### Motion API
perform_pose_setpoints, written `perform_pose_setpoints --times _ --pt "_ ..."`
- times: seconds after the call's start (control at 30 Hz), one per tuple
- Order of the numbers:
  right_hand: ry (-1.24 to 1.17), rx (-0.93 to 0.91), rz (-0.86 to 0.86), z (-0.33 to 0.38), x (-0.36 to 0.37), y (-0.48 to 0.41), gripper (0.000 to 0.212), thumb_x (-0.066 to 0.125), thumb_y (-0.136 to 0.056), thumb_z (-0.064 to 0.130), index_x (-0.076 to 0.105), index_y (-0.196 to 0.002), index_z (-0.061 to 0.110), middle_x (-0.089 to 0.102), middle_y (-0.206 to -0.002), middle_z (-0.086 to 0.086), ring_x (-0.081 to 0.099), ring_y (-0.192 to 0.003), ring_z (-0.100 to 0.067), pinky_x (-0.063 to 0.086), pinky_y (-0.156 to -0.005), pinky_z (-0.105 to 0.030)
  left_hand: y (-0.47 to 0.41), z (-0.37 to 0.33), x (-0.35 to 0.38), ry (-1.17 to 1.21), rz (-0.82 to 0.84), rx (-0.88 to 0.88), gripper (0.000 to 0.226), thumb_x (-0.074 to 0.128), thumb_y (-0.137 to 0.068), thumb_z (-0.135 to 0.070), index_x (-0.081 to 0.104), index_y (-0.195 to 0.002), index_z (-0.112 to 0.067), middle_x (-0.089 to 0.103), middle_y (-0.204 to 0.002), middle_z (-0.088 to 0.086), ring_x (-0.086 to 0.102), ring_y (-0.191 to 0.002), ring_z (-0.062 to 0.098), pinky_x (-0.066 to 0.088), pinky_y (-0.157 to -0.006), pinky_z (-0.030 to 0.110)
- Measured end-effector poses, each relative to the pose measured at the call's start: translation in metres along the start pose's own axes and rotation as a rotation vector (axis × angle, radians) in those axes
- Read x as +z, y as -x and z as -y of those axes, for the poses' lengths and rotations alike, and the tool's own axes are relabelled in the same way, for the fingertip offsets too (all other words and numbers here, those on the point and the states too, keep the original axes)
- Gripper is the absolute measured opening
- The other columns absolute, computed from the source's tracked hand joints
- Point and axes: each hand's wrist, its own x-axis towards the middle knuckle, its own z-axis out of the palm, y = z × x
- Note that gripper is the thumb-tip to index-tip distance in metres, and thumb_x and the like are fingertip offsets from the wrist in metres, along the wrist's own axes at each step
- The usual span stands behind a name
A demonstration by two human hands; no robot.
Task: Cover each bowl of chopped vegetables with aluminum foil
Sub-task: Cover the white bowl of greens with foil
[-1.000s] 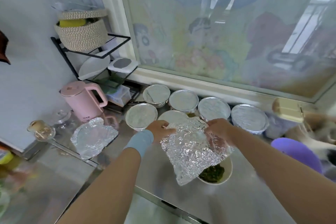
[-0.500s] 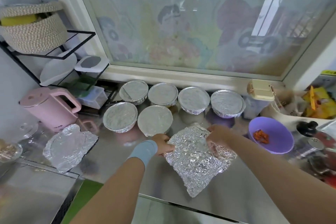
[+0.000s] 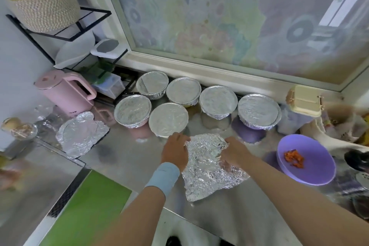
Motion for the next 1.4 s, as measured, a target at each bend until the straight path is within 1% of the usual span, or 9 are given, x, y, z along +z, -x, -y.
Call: perform_pose_setpoints --times 0.23,0.4,0.53,0.77,1.0,1.1,1.17,1.27,1.4 --pt "-0.002 -0.044 -0.007 -0.010 0.013 -0.012 0.067 0.043 -0.074 0.005 0.033 -0.138 0.021 0.057 -0.111 -0.009 0.066 -0.085 -0.027 0.059 -0.066 -0.042 0.021 -0.017 0.039 -0.271 0.277 -0.006 0.069 0.021 -0.101 -0.053 -0.001 -0.157 -0.021 -0.004 -0.165 -0.003 -0.002 -0.151 0.020 0.001 -0.121 0.038" --pt "0.304 -0.232 -0.180 -0.014 0.021 -0.001 0.083 0.050 -0.084 0.005 0.010 -0.154 0.024 0.031 -0.142 -0.011 0.039 -0.127 -0.032 0.040 -0.103 -0.043 0.024 -0.011 0.053 -0.344 0.284 -0.002 0.092 -0.011 -0.080 -0.072 -0.017 -0.154 -0.018 -0.019 -0.163 -0.002 -0.015 -0.150 0.019 -0.007 -0.120 0.037" --pt "0.389 -0.463 -0.258 -0.017 0.029 -0.005 0.060 0.048 -0.096 0.013 0.028 -0.150 0.026 0.040 -0.141 -0.004 0.045 -0.123 -0.028 0.044 -0.099 -0.041 0.020 -0.003 0.050 -0.366 0.293 0.055 0.092 -0.010 -0.078 -0.069 -0.015 -0.154 -0.017 -0.018 -0.163 -0.001 -0.013 -0.150 0.019 -0.008 -0.119 0.034" --pt "0.104 -0.296 -0.243 -0.022 0.030 -0.009 0.035 0.040 -0.102 0.021 0.055 -0.133 0.023 0.061 -0.128 -0.002 0.057 -0.113 -0.022 0.044 -0.095 -0.032 0.018 0.008 0.039 -0.402 0.249 0.141 0.081 0.014 -0.090 -0.065 -0.003 -0.157 -0.022 0.003 -0.164 0.003 0.004 -0.149 0.027 0.004 -0.120 0.038" --pt "0.301 -0.308 -0.331 -0.013 0.038 0.000 0.053 0.044 -0.099 0.024 0.029 -0.149 0.031 0.028 -0.151 -0.004 0.037 -0.133 -0.029 0.039 -0.104 -0.044 0.016 0.004 0.045 -0.270 0.183 0.139 0.074 0.037 -0.099 -0.048 -0.003 -0.156 -0.023 0.008 -0.163 0.004 0.008 -0.150 0.022 0.004 -0.123 0.036" --pt "0.077 -0.225 -0.268 -0.008 0.045 0.005 0.060 0.045 -0.099 0.027 0.020 -0.153 0.024 0.020 -0.153 -0.006 0.032 -0.137 -0.031 0.036 -0.107 -0.044 0.020 0.006 0.047 0.014 0.113 -0.022 0.069 0.040 -0.101 -0.041 0.003 -0.156 -0.027 0.002 -0.164 -0.001 0.006 -0.150 0.020 0.007 -0.122 0.037" --pt "-0.036 -0.100 -0.266 -0.007 0.046 0.007 0.060 0.042 -0.101 0.030 0.016 -0.154 0.021 0.025 -0.150 -0.010 0.033 -0.136 -0.034 0.032 -0.109 -0.043 0.019 0.008 0.044 0.350 0.061 -0.255 0.065 0.047 -0.100 -0.034 0.014 -0.155 -0.022 0.018 -0.160 0.003 0.022 -0.146 0.024 0.020 -0.119 0.038" --pt "-0.092 -0.002 -0.316 -0.006 0.040 0.008 0.057 0.039 -0.101 0.030 0.022 -0.153 0.016 0.032 -0.147 -0.016 0.032 -0.137 -0.036 0.027 -0.111 -0.044 0.018 0.011 0.035 0.668 0.048 -0.540 0.071 0.061 -0.094 -0.029 0.023 -0.152 -0.017 0.048 -0.138 0.004 0.053 -0.118 0.021 0.044 -0.103 0.038" --pt "-0.218 0.065 -0.274 0.000 0.023 0.008 0.064 0.050 -0.090 0.026 0.031 -0.151 0.018 0.046 -0.142 -0.013 0.049 -0.125 -0.031 0.042 -0.104 -0.040 0.015 0.020 0.022 0.742 0.042 -0.613 0.060 0.067 -0.088 -0.020 0.044 -0.143 -0.016 0.063 -0.099 -0.003 0.060 -0.084 0.013 0.046 -0.081 0.026"
